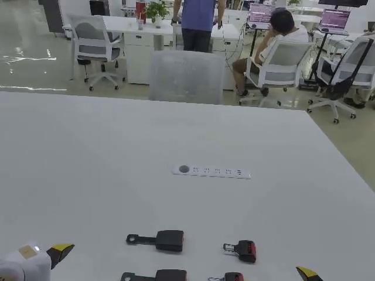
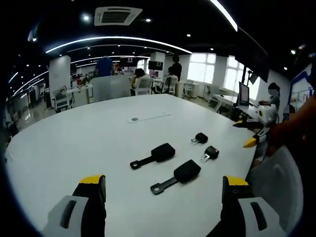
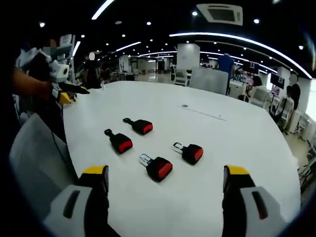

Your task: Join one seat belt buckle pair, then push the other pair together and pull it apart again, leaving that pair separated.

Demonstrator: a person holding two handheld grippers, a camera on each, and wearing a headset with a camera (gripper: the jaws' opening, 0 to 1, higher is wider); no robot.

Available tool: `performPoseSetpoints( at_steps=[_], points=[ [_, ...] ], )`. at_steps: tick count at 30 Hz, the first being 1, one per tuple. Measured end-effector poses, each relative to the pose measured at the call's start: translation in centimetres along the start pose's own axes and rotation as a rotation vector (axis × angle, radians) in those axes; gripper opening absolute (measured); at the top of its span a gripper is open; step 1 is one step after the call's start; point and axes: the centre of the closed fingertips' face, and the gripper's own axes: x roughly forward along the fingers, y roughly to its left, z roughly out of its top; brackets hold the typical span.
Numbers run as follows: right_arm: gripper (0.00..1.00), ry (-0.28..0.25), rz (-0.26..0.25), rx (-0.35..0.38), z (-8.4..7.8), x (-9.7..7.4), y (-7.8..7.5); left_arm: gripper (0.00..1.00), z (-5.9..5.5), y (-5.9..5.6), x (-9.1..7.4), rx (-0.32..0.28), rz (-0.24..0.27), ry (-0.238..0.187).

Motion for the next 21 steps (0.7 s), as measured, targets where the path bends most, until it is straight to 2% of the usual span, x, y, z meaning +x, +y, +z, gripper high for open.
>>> performPoseSetpoints(
  at_steps=[16,21],
  points=[
    [0.97,0.002,0.000,-0.001,0.08,0.44,-0.13,1.00,-0.40,0.84,0.05,-0.003,0.001,0.007],
    [0.97,0.004,0.001,-0.001,0.04,0.39,-0.12,1.00,-0.34,0.61,0.10,-0.001,-0.001,0.010]
  ],
)
